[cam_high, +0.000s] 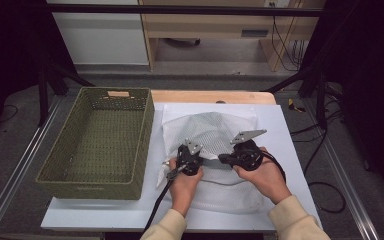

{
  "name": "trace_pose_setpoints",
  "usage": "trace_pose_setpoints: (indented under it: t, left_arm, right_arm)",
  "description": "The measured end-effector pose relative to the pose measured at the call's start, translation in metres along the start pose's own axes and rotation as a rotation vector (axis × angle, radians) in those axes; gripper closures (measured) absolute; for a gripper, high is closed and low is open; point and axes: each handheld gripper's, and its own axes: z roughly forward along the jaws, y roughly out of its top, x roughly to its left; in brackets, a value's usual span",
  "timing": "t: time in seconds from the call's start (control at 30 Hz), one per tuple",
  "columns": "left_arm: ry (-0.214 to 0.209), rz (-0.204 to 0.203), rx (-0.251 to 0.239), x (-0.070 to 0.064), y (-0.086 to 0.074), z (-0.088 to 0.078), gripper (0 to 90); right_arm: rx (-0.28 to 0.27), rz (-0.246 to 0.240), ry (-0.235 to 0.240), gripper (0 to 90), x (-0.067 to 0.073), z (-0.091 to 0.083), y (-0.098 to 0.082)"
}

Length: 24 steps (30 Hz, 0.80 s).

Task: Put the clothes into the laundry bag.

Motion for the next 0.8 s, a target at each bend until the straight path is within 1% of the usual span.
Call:
trace_pose_setpoints:
  t: [0.1, 0.2, 0.23, 0.33, 0.4, 0.43, 0.5, 0.6, 0.63, 0.67, 0.73, 0.77, 0.8]
  left_arm:
    - [-0.013, 0.014, 0.000, -0.002, -0.003, -0.007, 90.0]
    - [-0.028, 0.024, -0.011, -0.005, -0.006, -0.018, 90.0]
    - [-0.036, 0.025, -0.011, -0.005, -0.007, -0.023, 90.0]
    - [-0.055, 0.016, -0.035, -0.005, -0.007, -0.037, 90.0]
    - [-0.069, 0.019, -0.044, -0.006, -0.008, -0.046, 90.0]
    - [-0.071, 0.028, -0.046, -0.007, -0.009, -0.051, 90.0]
    - [-0.088, 0.042, -0.049, -0.010, -0.010, -0.061, 90.0]
    - [-0.107, 0.078, -0.059, -0.011, -0.010, -0.080, 90.0]
    - [-0.105, 0.084, -0.067, -0.010, -0.010, -0.087, 88.5]
    - [-0.103, 0.096, -0.072, -0.009, -0.010, -0.094, 84.4]
    - [-0.113, 0.109, -0.072, -0.005, -0.007, -0.105, 79.8]
    - [-0.120, 0.124, -0.064, -0.004, -0.005, -0.109, 76.0]
    - [-0.106, 0.148, -0.063, -0.002, -0.004, -0.115, 71.4]
  right_arm:
    - [-0.004, -0.004, 0.003, 89.4, 0.001, -0.002, 0.000]
    - [-0.016, -0.007, 0.009, 89.4, 0.001, -0.004, 0.000]
    - [-0.019, -0.005, 0.010, 89.4, 0.002, -0.004, 0.000]
    - [-0.027, -0.003, 0.015, 89.4, 0.003, -0.005, 0.000]
    - [-0.032, 0.001, 0.016, 89.4, 0.003, -0.006, 0.000]
    - [-0.035, 0.002, 0.019, 89.4, 0.004, -0.007, 0.000]
    - [-0.039, 0.000, 0.023, 89.4, 0.004, -0.008, 0.000]
    - [-0.042, -0.004, 0.029, 89.4, 0.006, -0.009, 0.000]
    - [-0.047, 0.000, 0.036, 89.4, 0.007, -0.009, 0.000]
    - [-0.052, 0.001, 0.043, 89.4, 0.007, -0.010, 0.000]
    - [-0.060, 0.007, 0.057, 89.4, 0.008, -0.011, 0.000]
    - [-0.065, 0.010, 0.061, 89.4, 0.009, -0.011, 0.001]
    - [-0.064, 0.015, 0.067, 89.4, 0.009, -0.012, 0.001]
